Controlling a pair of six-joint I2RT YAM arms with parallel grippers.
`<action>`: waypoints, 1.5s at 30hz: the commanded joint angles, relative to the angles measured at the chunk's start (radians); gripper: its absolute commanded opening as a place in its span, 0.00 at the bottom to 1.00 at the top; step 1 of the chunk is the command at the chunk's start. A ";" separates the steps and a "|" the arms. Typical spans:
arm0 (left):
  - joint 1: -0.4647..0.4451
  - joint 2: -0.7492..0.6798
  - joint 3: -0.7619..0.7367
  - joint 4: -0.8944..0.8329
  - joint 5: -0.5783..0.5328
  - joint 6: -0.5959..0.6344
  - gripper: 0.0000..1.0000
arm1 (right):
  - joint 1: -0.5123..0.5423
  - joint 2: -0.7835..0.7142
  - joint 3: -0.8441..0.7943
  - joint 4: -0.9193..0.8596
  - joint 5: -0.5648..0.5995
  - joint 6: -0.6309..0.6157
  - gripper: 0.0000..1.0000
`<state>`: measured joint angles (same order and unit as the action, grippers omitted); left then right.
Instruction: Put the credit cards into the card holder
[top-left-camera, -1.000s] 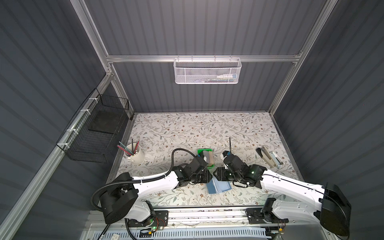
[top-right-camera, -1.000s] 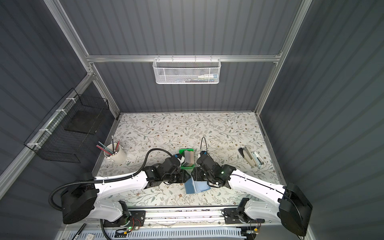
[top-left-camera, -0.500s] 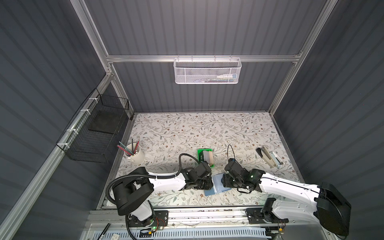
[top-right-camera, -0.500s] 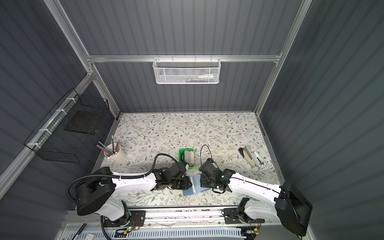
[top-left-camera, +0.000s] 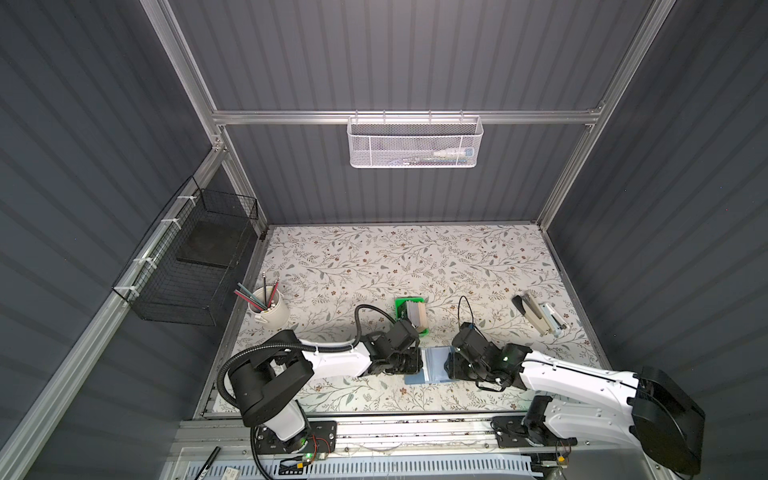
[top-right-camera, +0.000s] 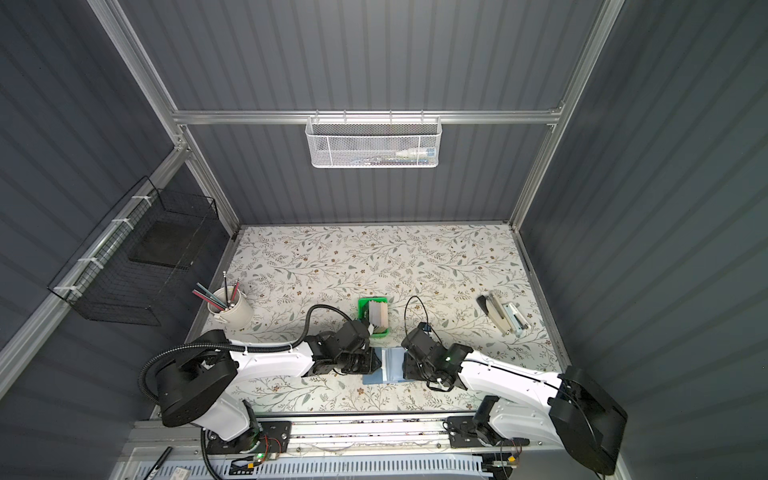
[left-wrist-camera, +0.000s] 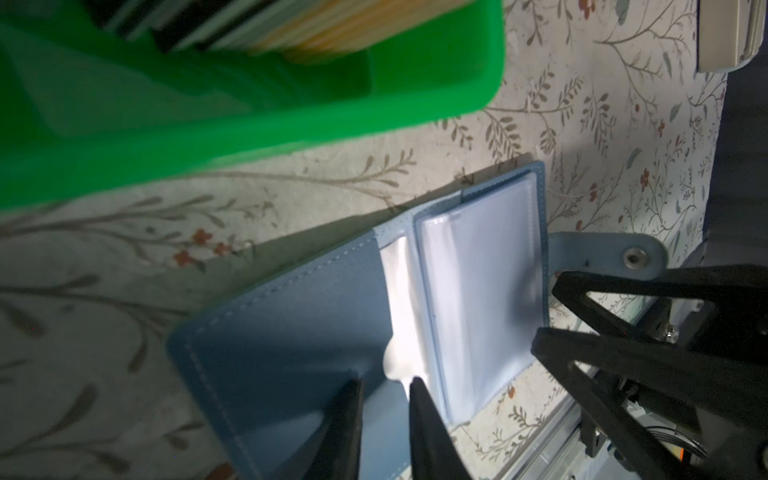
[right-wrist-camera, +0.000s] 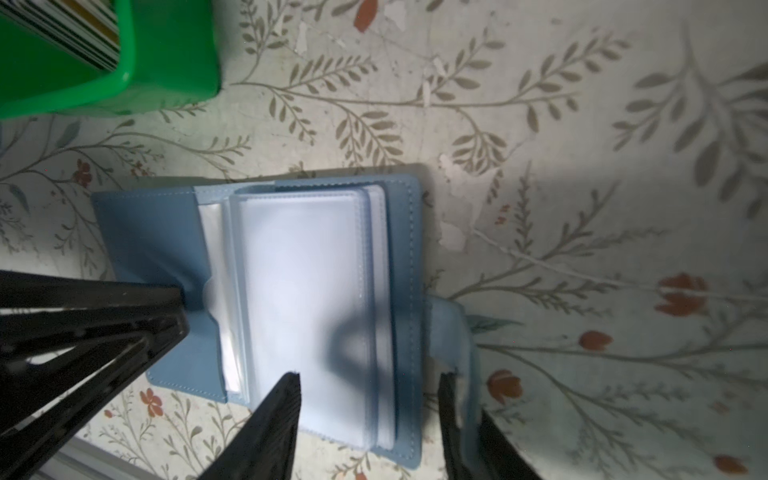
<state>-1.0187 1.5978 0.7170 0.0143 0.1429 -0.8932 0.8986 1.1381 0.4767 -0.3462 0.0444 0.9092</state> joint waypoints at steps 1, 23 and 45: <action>0.014 0.025 -0.023 -0.018 -0.022 0.038 0.22 | 0.006 -0.011 -0.014 0.060 -0.048 -0.016 0.56; -0.052 -0.036 0.005 -0.037 -0.069 -0.021 0.23 | 0.005 0.006 0.103 -0.016 0.028 -0.088 0.57; -0.056 -0.070 -0.095 -0.074 -0.118 -0.116 0.20 | 0.004 0.161 0.130 -0.129 0.128 -0.025 0.56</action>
<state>-1.0695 1.5490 0.6685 0.0109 0.0502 -0.9691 0.9005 1.3029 0.5846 -0.4168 0.1249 0.8688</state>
